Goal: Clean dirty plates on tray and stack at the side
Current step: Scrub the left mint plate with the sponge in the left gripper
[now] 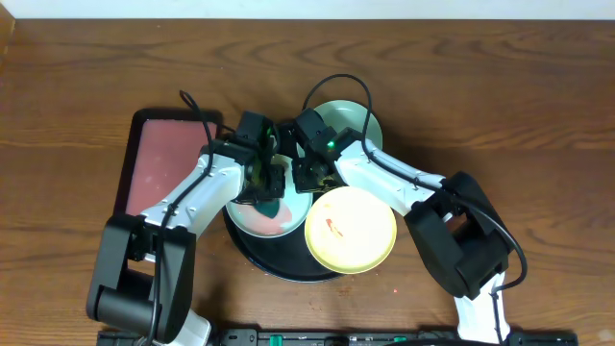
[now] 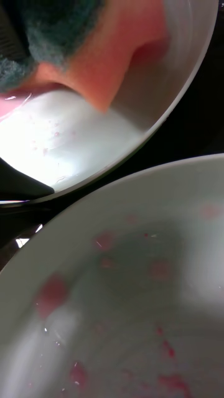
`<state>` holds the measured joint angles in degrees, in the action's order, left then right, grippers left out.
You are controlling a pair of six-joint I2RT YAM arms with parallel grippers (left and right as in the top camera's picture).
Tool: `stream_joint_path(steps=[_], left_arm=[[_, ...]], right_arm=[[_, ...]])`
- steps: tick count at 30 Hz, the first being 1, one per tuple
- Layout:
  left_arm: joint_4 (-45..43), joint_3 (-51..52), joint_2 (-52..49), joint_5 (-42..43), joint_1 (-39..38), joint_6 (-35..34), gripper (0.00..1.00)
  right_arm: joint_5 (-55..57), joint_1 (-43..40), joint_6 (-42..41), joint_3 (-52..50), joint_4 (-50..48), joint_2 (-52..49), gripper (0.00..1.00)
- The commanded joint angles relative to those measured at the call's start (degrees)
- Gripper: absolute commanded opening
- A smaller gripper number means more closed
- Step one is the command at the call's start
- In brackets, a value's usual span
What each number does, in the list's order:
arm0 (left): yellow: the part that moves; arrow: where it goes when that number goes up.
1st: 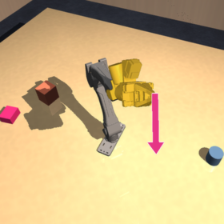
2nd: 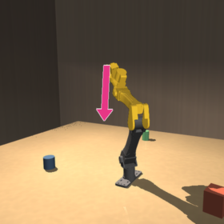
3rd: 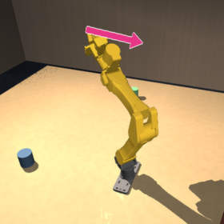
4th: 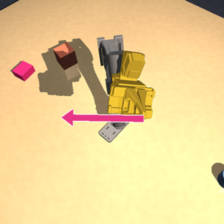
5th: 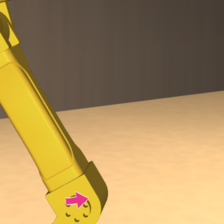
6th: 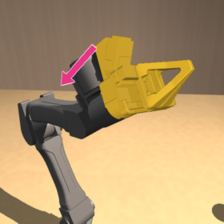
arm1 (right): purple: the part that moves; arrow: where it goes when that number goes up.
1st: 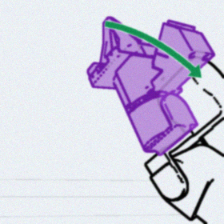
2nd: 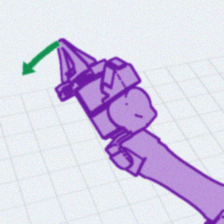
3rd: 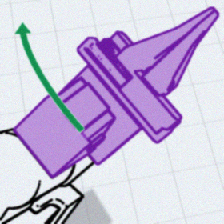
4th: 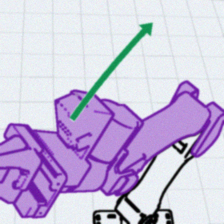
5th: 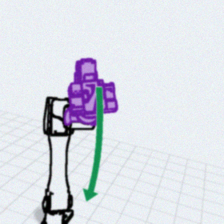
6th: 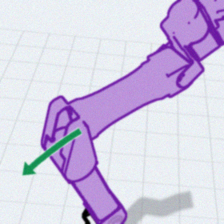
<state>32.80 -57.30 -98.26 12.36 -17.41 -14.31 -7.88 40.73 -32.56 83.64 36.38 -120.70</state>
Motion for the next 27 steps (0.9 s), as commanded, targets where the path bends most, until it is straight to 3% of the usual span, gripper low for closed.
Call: stream_joint_path(steps=[1, 6, 10, 14, 20, 27], left_arm=[[-1.6, 1.0, -0.8, -5.7, -0.3, -5.0, 0.07], [-0.7, 1.0, -0.8, -27.8, -0.3, -18.1, 0.07], [0.1, 1.0, -0.8, -32.1, -0.3, -20.3, 0.07], [2.6, 1.0, -0.8, -24.6, -0.6, -18.3, 0.07], [2.6, 0.9, -0.7, 0.9, -0.5, -4.4, 0.07], [2.8, -2.8, 1.8, 1.0, 3.0, -5.8, 0.07]], right_arm=[[-0.6, 0.2, -0.2, 0.7, -0.2, -1.6, 0.01], [-0.5, 0.2, -0.2, 0.7, -0.2, -1.6, 0.01], [-0.5, 0.2, -0.1, 0.7, 0.2, -1.6, 0.01], [-0.5, 0.2, -0.1, 0.7, 0.2, -1.6, 0.01], [-3.1, 0.2, 1.1, 0.7, 0.2, -1.6, 0.01], [-4.4, 0.2, 1.4, 0.7, 0.3, -2.0, 0.01]])
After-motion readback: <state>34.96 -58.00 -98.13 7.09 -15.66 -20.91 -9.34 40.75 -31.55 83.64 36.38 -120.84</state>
